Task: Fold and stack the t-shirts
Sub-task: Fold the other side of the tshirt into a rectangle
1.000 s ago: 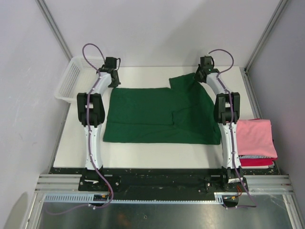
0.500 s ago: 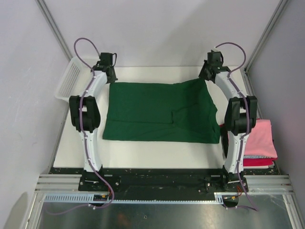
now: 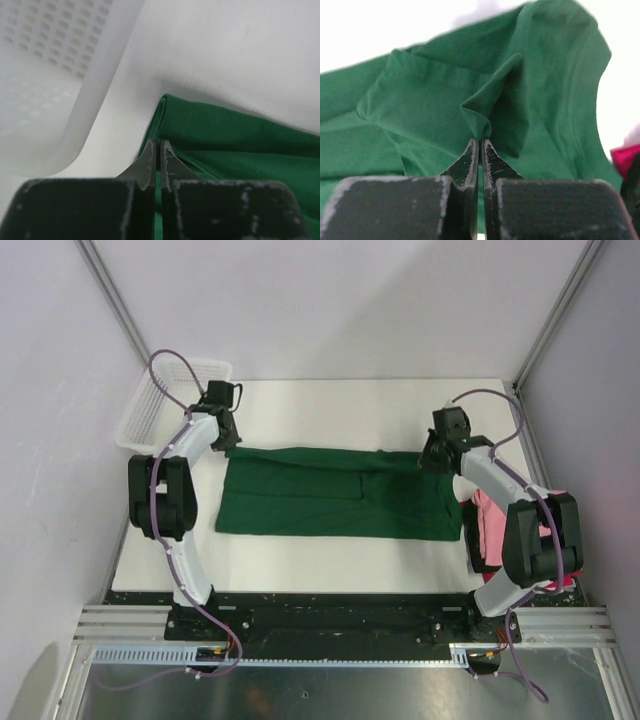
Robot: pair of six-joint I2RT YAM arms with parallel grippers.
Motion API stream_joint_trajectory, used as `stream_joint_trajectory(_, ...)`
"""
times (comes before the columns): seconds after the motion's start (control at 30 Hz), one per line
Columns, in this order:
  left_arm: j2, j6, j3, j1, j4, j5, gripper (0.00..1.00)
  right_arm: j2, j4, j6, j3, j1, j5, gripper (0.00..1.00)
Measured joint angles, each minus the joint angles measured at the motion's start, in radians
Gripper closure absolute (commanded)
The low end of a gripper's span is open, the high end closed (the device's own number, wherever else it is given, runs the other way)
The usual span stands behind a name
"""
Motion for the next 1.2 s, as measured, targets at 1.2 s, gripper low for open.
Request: stream_joint_trajectory(1.2,-0.074,-0.088,-0.225,0.004,0.023,-0.057,0.69,-0.192,-0.034,0.042,-0.269,0.09,0.077,1.0)
